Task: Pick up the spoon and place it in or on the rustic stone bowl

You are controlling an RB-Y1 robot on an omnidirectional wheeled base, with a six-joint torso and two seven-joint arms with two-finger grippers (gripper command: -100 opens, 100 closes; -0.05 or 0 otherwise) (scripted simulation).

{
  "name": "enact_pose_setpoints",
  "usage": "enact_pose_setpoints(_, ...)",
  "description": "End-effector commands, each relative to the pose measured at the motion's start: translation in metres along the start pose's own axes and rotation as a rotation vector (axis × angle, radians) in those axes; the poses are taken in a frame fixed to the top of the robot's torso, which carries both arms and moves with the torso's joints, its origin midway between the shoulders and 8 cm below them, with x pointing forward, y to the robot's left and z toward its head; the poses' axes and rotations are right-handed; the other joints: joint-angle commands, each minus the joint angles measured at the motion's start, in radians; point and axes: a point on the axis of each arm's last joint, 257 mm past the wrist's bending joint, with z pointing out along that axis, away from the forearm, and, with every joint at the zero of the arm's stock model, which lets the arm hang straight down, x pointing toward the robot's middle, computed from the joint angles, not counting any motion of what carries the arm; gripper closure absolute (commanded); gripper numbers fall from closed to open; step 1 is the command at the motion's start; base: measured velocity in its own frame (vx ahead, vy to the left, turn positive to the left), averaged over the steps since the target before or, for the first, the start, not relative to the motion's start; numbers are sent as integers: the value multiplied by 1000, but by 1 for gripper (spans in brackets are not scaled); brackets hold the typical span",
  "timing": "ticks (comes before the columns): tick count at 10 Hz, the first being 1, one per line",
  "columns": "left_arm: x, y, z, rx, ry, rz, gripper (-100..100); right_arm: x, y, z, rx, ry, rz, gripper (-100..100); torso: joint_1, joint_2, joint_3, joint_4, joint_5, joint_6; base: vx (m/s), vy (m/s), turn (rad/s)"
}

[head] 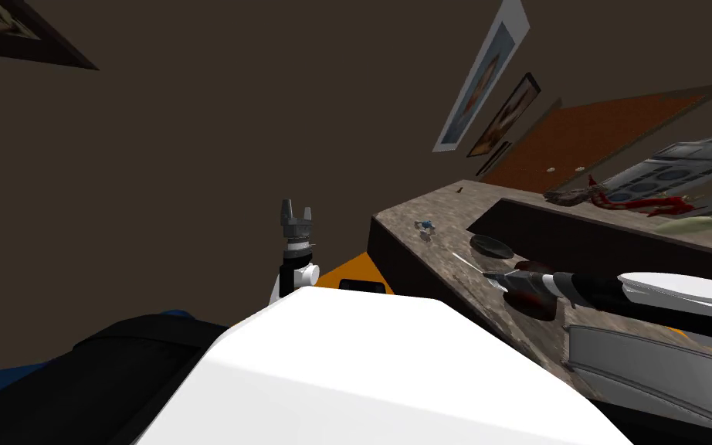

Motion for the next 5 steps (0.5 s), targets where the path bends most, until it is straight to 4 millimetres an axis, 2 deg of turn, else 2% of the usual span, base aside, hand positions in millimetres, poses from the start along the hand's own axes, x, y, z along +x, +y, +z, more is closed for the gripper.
enact_pose_setpoints(1, 0, 0, 0, 0, 0, 0, 0, 2, -9, -10, 13, 19, 21, 100, 0, 0, 0, 0, 0, 0, -63, -149, 283)
enact_pose_setpoints(5, 0, 0, 0, 0, 0, 0, 0, 22, -28, -39, 47, 81, 79, 100, 1, -2, -1, -1, -1, 1, -62, -136, 315)
